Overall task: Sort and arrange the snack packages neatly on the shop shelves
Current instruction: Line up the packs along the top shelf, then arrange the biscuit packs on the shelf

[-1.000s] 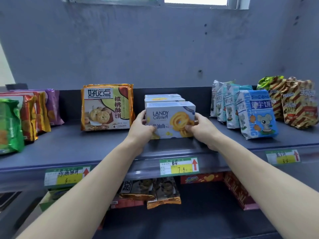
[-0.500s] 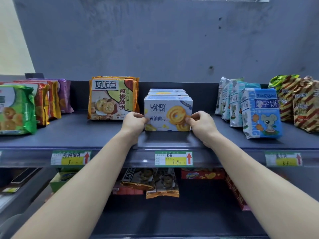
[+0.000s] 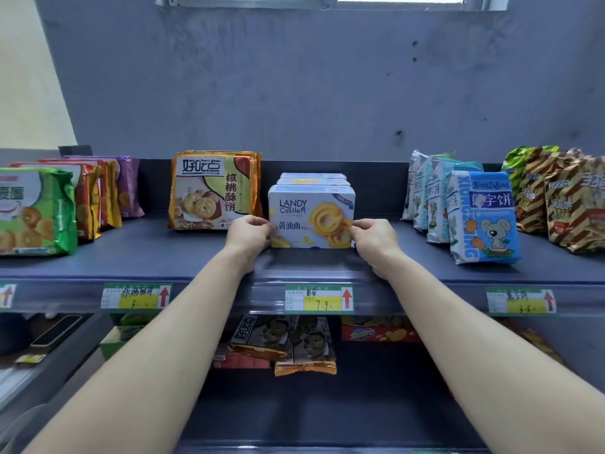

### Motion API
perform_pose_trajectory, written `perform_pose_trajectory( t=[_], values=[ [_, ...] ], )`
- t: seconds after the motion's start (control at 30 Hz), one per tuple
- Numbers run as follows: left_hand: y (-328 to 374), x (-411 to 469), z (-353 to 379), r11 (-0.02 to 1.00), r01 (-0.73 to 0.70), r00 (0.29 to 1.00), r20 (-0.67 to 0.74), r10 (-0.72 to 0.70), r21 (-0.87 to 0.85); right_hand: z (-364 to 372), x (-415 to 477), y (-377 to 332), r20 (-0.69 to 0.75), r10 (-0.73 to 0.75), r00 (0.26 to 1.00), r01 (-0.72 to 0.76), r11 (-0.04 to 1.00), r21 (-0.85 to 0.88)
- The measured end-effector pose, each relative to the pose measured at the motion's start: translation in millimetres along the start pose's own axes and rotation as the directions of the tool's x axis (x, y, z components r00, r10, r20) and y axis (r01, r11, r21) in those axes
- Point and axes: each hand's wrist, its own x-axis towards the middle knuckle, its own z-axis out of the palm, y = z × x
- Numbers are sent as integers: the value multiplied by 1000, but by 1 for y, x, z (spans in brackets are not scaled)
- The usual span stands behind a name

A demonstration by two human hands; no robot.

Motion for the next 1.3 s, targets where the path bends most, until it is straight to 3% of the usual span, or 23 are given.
perform_pose_trajectory(
  t=[0.2, 0.3, 0.37, 0.5, 0.63, 0.8, 0.97, 1.13, 1.3],
  values=[
    [3, -2, 1, 998, -15, 999, -50, 18, 66, -6, -13, -13, -118, -136, 984, 111, 975, -191],
    [18, -12, -2, 973, -187, 956, -201, 213, 137, -13, -34, -26, -226, -295, 929, 269, 953, -137],
    [28, -29, -3, 944, -309, 916, -230, 329, 119, -18, -53, -31, -255, -407, 877, 394, 914, -103],
    [23, -87, 8, 907, -418, 904, -78, 421, 42, -22, -96, -21, -238, -543, 805, 557, 831, -12],
    [-6, -140, 15, 900, -436, 895, 112, 432, 8, -23, -129, 8, -191, -602, 775, 614, 790, 3],
    [-58, -159, -2, 940, -312, 936, 211, 280, 137, -20, -151, 60, -2, -636, 772, 633, 768, -97],
    [-111, -145, -19, 955, -55, 995, 98, 27, 292, -3, -166, 86, 161, -718, 677, 736, 667, -119],
    [-148, -140, -42, 946, 177, 984, -33, -174, 273, 24, -163, 121, 366, -448, 816, 515, 851, -105],
    [-170, -124, -61, 920, 282, 959, -100, -265, 272, 59, -150, 142, 455, -234, 859, 333, 931, -150]
  ],
)
